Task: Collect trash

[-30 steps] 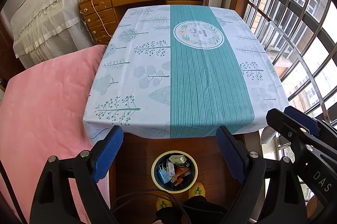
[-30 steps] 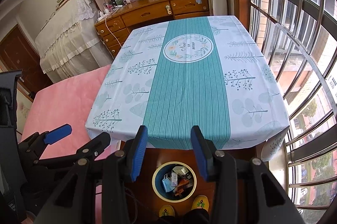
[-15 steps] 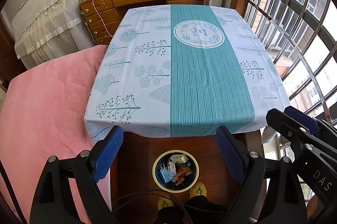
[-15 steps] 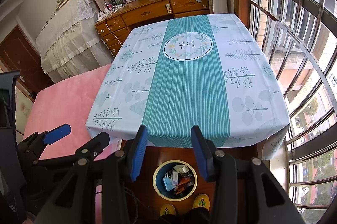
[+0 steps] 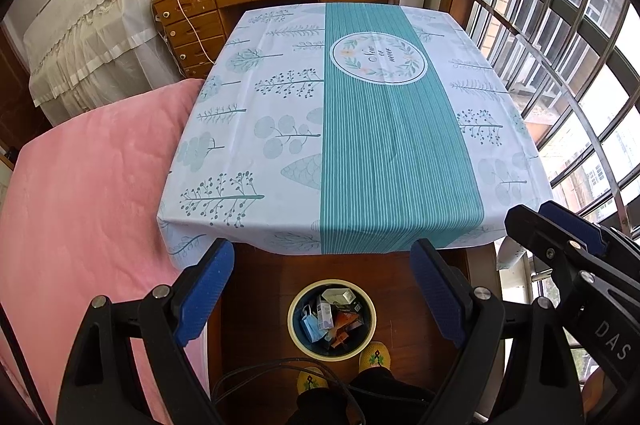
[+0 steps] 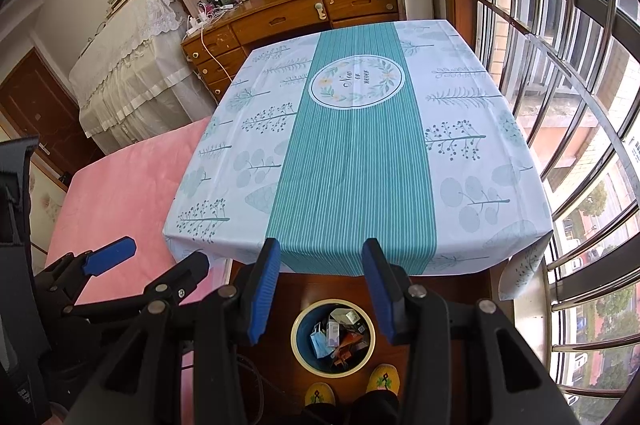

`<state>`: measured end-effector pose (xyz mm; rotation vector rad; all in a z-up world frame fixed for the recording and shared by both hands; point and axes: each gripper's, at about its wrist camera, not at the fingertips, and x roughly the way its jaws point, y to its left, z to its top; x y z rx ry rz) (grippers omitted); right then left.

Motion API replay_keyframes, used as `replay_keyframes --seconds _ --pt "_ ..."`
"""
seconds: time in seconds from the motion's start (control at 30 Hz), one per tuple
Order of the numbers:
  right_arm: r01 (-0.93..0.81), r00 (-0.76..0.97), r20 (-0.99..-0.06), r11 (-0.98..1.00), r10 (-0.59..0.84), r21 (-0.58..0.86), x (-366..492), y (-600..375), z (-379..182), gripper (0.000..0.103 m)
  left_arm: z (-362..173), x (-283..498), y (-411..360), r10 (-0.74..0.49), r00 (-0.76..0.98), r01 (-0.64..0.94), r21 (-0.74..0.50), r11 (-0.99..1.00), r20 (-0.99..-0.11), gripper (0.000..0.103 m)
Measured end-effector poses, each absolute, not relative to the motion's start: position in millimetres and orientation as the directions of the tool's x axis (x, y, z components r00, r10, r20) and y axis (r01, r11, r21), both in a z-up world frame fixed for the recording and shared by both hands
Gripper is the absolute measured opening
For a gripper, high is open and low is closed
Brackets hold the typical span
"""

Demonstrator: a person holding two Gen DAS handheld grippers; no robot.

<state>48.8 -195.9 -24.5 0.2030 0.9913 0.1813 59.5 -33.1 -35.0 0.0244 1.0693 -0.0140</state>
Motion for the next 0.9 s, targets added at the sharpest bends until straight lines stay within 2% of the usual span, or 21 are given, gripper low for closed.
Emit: replay_keyframes --seconds 0.9 --pt "-0.065 0.520 -0.815 0.964 0.254 0.259 48.9 -197.9 -32.7 0.043 -42.4 61.0 -34.6 0.008 0.460 0.015 0.016 1.000 -0.888 0.089"
